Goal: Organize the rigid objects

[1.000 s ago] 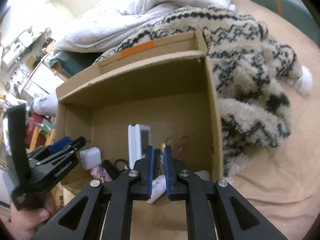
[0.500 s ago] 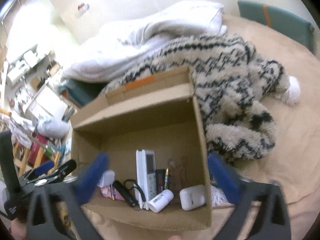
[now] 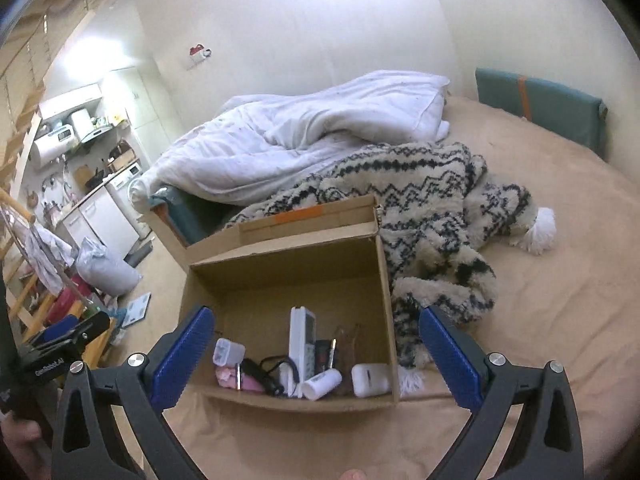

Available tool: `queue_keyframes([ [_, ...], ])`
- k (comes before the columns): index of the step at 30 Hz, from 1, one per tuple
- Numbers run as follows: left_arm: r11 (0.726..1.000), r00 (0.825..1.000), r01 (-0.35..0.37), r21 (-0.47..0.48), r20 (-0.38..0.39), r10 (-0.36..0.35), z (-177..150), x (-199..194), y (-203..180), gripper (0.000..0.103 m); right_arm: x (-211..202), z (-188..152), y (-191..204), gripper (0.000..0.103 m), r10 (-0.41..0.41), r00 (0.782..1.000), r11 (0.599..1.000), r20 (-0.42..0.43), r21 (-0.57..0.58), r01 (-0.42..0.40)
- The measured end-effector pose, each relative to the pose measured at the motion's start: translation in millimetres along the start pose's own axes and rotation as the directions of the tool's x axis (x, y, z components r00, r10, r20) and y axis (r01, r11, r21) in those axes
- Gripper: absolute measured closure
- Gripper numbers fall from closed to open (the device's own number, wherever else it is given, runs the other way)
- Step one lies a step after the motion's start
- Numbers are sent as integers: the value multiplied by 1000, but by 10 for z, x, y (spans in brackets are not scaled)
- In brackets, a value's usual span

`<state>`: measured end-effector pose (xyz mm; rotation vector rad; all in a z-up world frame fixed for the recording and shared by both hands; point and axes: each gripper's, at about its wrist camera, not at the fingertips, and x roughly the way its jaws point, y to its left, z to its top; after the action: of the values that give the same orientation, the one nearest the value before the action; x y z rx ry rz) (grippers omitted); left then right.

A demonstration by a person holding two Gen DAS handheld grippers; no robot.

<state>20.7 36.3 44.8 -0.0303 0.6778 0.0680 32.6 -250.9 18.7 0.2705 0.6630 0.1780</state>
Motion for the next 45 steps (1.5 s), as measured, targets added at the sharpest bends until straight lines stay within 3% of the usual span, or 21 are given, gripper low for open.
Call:
queue_keyframes([
  [3,1000,1000,13,-8,0,-13,-87,-96,32,1,-76,-96,111,0,-15,1000,999,2,-35,15],
  [9,998,999,-36,-54,-17,35,-281,-66,133,1,-91,-344,232,0,-37,999,994,26,-103,39],
  [13,996,997,-72,-58,-30,71,-347,38,161,1,14,-383,206,0,-62,998,994,-1,-93,62],
  [26,998,996,-31,-57,-84,26,-385,178,161,1,113,-413,165,0,-76,996,994,-36,-87,73],
  [45,1000,996,-14,16,-86,15,-454,178,-16,1,94,-407,115,0,-79,996,995,-43,-65,76],
])
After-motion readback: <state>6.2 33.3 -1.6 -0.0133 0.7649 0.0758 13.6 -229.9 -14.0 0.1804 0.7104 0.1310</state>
